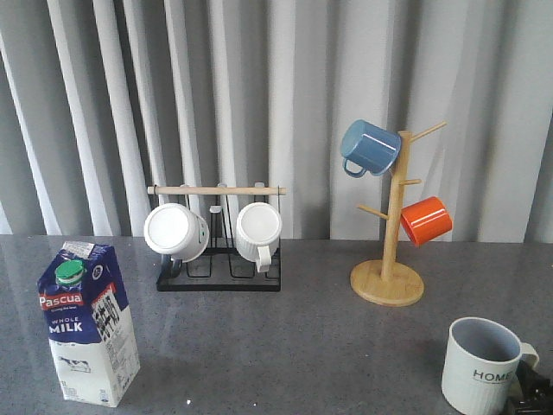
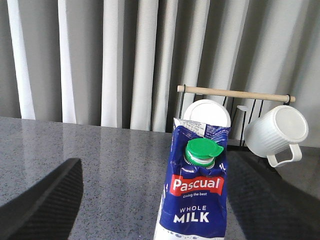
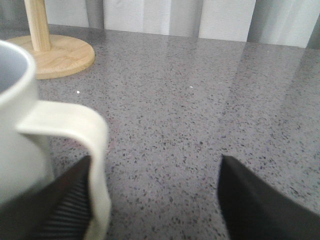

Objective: Place milk next to cup
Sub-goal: 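Grasp the mug handle with the right gripper and slide it toward the table center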

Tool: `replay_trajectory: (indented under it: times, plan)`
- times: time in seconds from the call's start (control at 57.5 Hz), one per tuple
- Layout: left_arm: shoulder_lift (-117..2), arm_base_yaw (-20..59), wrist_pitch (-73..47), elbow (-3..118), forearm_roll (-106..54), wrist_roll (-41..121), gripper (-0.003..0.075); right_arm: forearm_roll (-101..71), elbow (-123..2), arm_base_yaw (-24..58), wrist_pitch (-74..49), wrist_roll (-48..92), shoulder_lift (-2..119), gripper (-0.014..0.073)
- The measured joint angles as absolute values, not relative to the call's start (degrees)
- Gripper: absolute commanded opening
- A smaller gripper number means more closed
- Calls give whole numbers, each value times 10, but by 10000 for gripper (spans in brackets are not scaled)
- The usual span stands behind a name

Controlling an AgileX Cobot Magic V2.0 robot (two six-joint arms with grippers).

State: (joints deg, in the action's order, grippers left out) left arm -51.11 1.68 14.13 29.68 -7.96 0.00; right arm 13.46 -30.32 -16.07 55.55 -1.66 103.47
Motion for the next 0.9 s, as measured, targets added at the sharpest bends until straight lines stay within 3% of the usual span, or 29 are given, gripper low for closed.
replay_trajectory:
  times: [0.122,0.505,0.679,0.905]
  plan:
    - [-511,17,141,297,-80,0,570,142,-317,-161,552,-29,1038,-19]
    - [-511,17,141,297,-80,0,570,223,-330,-137,555,-136,1015,-3]
    - [-511,17,141,297,-80,0,570,192,-341,-51,526,-141,978,-2]
    - [-511,17,141,297,-80,0,570,-5,-382,113,458,-102,978,-2]
